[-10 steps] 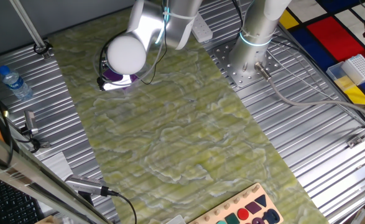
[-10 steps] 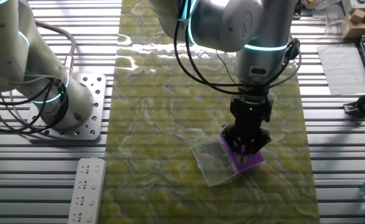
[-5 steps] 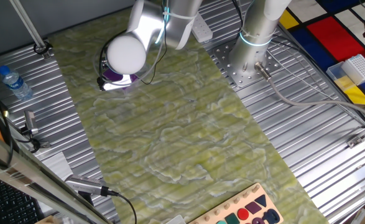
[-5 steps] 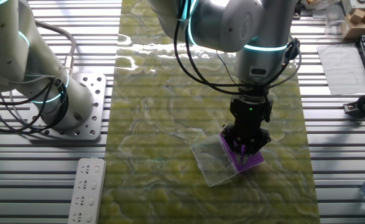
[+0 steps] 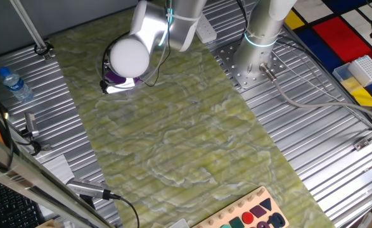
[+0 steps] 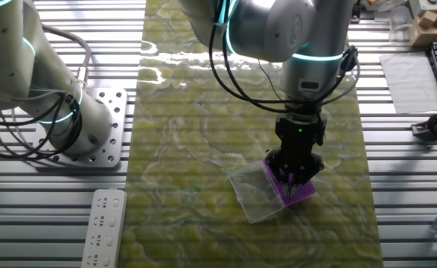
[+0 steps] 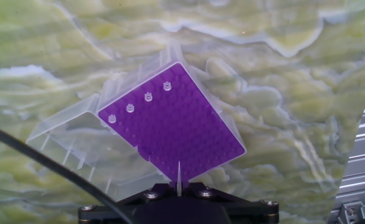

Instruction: Insert a small pipette tip into the holder for small pipette tips

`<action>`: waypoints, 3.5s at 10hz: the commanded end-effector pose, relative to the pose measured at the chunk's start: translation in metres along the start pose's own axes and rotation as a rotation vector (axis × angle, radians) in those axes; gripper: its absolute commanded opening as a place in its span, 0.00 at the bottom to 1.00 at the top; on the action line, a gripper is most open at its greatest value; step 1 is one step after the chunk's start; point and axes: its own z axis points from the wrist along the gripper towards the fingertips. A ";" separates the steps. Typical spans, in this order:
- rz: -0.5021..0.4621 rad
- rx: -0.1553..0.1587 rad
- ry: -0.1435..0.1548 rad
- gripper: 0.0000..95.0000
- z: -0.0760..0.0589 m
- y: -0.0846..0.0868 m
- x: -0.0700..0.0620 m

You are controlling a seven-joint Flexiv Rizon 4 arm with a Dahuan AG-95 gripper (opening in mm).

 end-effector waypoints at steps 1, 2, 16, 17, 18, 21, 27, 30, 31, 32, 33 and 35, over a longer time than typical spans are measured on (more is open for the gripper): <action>-0.011 -0.002 0.005 0.00 0.000 0.000 0.000; -0.016 -0.003 0.008 0.00 0.000 0.000 0.000; -0.033 -0.006 0.009 0.00 0.000 0.001 0.000; -0.033 -0.006 0.008 0.00 0.000 0.001 0.000; -0.031 -0.007 0.007 0.00 0.001 0.001 -0.001; -0.025 -0.008 0.008 0.00 0.001 0.001 -0.004; -0.010 -0.018 0.002 0.00 -0.001 0.001 -0.006; -0.002 -0.022 -0.001 0.00 -0.003 0.001 -0.008; 0.001 -0.022 -0.003 0.00 -0.003 0.001 -0.009; 0.004 -0.024 -0.005 0.00 -0.003 0.001 -0.009; 0.006 -0.024 -0.006 0.00 -0.005 0.000 -0.010; 0.007 -0.025 -0.007 0.00 -0.006 -0.001 -0.011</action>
